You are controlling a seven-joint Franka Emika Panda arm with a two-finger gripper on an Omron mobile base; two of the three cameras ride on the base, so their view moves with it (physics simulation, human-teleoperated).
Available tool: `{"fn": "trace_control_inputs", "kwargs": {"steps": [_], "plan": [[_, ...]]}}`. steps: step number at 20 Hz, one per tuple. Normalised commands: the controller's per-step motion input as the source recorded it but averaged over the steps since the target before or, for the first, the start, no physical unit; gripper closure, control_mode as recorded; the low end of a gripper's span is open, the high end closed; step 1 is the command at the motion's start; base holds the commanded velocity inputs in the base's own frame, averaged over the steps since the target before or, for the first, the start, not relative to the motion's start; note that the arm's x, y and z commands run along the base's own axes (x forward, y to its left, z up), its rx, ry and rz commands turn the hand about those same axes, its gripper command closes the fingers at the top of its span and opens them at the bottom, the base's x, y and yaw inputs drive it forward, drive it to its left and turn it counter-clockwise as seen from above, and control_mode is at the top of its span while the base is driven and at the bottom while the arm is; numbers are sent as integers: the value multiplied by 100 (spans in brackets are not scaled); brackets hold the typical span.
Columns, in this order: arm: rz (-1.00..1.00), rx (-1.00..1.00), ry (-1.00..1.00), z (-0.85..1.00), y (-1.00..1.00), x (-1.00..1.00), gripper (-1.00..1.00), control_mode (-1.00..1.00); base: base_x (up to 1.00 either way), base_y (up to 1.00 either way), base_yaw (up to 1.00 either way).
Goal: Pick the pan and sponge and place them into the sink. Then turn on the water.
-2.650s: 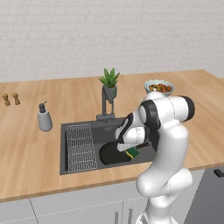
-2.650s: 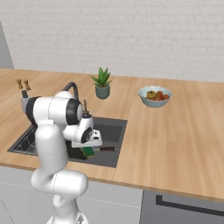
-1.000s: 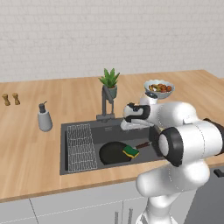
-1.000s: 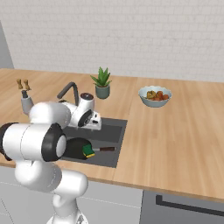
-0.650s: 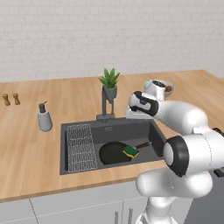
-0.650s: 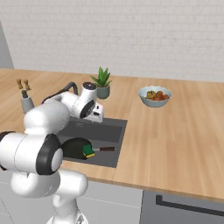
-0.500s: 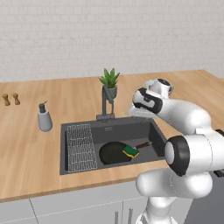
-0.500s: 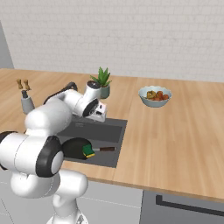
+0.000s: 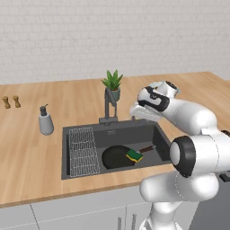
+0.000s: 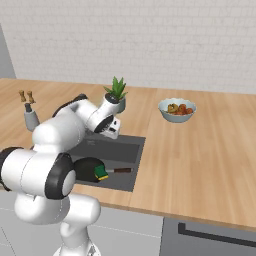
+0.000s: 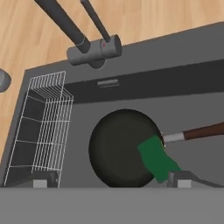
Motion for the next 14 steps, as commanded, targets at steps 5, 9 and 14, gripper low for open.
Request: {"fn": "trace_control_inputs", "kwargs": {"steps": [5, 9, 14], "plan": [[-10, 26, 0, 4, 23, 32, -100, -100, 0, 0, 0], [-7, 10, 3, 0, 6, 24, -100, -100, 0, 0, 0], [0, 0, 0, -4, 2, 2, -100, -100, 0, 0, 0]]}}
